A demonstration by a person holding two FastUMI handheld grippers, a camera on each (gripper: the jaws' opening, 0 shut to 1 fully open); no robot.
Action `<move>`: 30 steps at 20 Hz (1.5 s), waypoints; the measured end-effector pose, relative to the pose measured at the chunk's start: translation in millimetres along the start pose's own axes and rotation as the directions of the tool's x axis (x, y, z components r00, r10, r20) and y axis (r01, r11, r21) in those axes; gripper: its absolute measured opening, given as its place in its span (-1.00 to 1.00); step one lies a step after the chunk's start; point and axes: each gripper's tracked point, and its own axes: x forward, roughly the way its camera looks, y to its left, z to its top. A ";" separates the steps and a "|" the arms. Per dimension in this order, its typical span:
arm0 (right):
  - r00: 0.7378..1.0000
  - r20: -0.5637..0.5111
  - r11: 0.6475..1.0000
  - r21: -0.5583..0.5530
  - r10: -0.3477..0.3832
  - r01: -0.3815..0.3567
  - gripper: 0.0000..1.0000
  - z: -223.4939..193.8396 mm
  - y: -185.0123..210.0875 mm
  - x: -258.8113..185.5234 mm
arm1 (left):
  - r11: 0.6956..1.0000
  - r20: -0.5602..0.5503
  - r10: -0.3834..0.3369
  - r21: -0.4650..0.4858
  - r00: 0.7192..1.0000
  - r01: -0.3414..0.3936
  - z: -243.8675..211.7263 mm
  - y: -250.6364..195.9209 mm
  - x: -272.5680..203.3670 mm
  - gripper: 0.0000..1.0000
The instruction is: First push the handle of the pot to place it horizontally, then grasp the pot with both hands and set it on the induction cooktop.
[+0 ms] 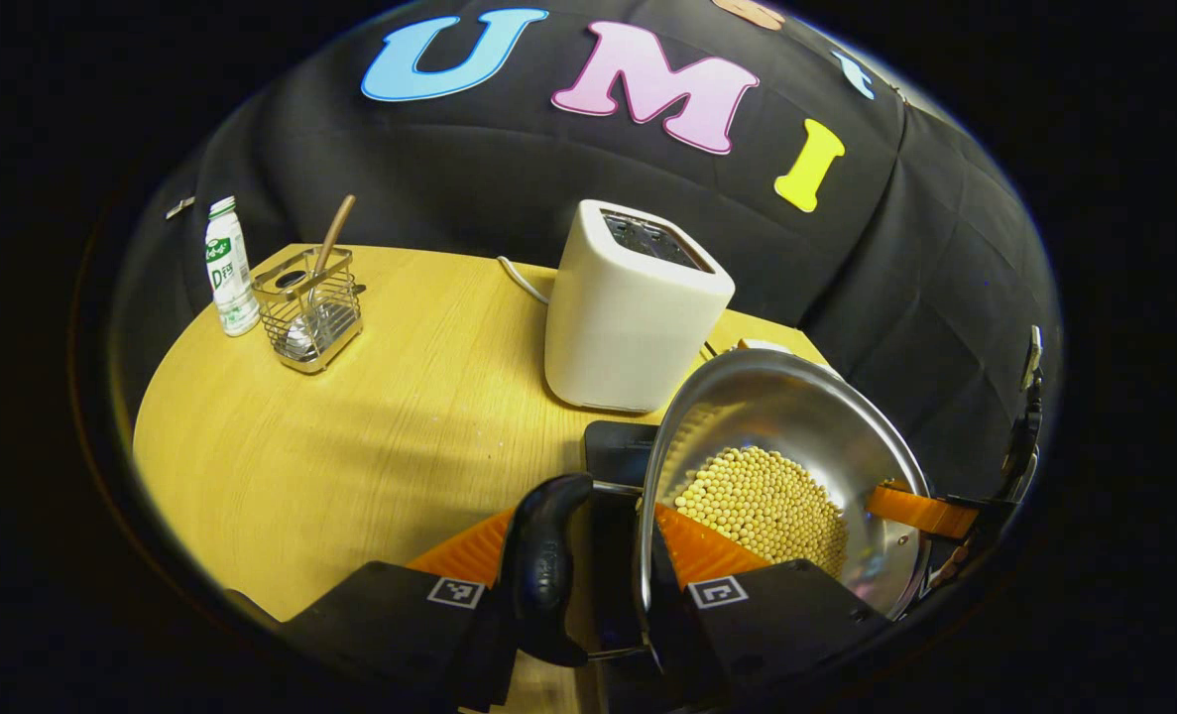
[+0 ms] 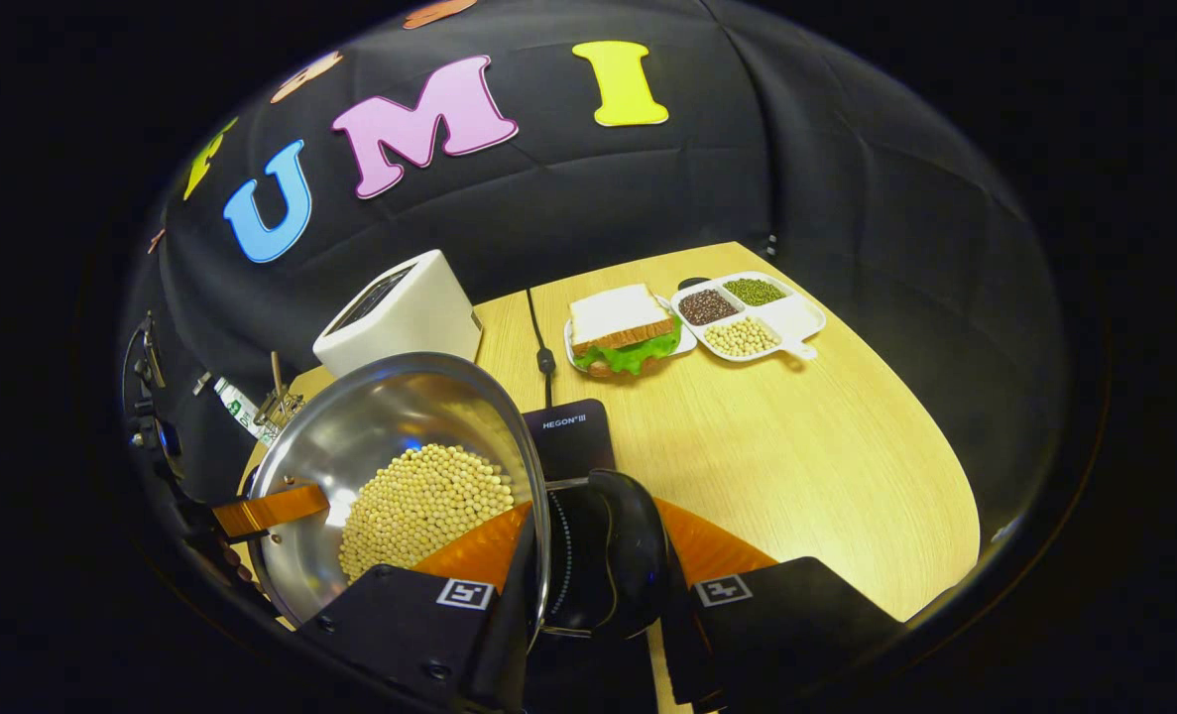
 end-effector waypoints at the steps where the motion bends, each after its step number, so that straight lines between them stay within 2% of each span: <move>1: 1.000 0.004 1.000 0.003 0.001 -0.001 0.17 1.0 -1.3 0.1 | 1.000 0.000 -0.002 -0.002 1.000 0.002 0.0 -1.2 0.2 0.19; 11: 1.000 -0.005 1.000 0.024 0.009 -0.009 0.17 3.3 -3.6 6.9 | 0.999 -0.005 -0.018 -0.049 1.000 0.018 -1.7 -1.2 7.3 0.19; 12: 1.000 -0.005 1.000 0.024 0.009 -0.009 0.08 3.8 -3.7 6.7 | 0.998 -0.005 -0.021 -0.053 1.000 0.021 -2.1 -1.4 7.2 0.19; 13: 1.000 -0.005 1.000 0.025 0.009 -0.009 0.17 3.8 -3.6 6.3 | 0.998 -0.005 -0.023 -0.054 1.000 0.022 -1.6 -2.4 7.4 0.19; 14: 1.000 -0.007 1.000 0.025 0.009 -0.009 0.17 3.2 -3.7 6.3 | 0.998 -0.005 -0.022 -0.052 1.000 0.022 -1.9 -1.6 6.8 0.19; 15: 1.000 -0.008 1.000 0.026 0.010 -0.010 0.08 2.2 -3.6 7.2 | 0.998 0.001 -0.021 -0.054 1.000 0.021 -1.2 -0.9 6.6 0.19; 17: 1.000 -0.009 1.000 0.027 0.009 -0.009 0.08 3.3 -4.2 6.0 | 0.998 0.001 -0.026 -0.062 1.000 0.026 -1.0 -1.6 7.7 0.24; 18: 1.000 -0.008 1.000 0.027 0.008 -0.008 0.18 3.1 -4.0 7.2 | 0.998 0.002 -0.025 -0.062 1.000 0.025 -0.9 -2.1 8.0 0.21; 23: 1.000 -0.013 1.000 0.028 0.001 -0.001 0.23 1.8 -4.4 7.1 | 0.999 -0.003 -0.010 -0.051 1.000 0.010 -2.5 -0.9 5.5 0.23; 24: 1.000 -0.009 0.999 0.032 -0.002 0.002 0.14 2.5 -3.9 6.8 | 0.999 0.012 0.003 -0.035 1.000 -0.002 -0.2 -1.6 2.2 0.26; 25: 1.000 -0.004 0.999 0.037 0.005 -0.005 0.55 4.5 0.1 4.8 | 1.000 0.034 0.027 -0.011 0.999 -0.027 3.0 0.8 -1.5 0.29; 26: 1.000 0.002 0.999 0.038 0.002 -0.002 0.42 7.1 0.8 2.8 | 0.998 0.055 0.055 0.010 0.997 -0.055 8.0 4.1 -7.5 0.41; 27: 1.000 0.012 0.999 0.038 0.004 -0.005 0.75 11.0 2.2 -0.8 | 0.996 0.074 0.079 0.028 0.994 -0.081 14.0 5.6 -13.6 0.60; 28: 1.000 0.025 0.999 0.034 0.000 -0.001 0.99 15.4 2.4 -4.7 | 0.995 0.083 0.092 0.041 0.992 -0.096 15.4 4.4 -18.3 0.92; 30: 0.999 0.050 1.000 0.016 -0.016 0.016 0.98 21.5 -0.3 -13.3 | 0.991 0.092 0.118 0.049 0.989 -0.123 23.5 3.2 -31.4 0.92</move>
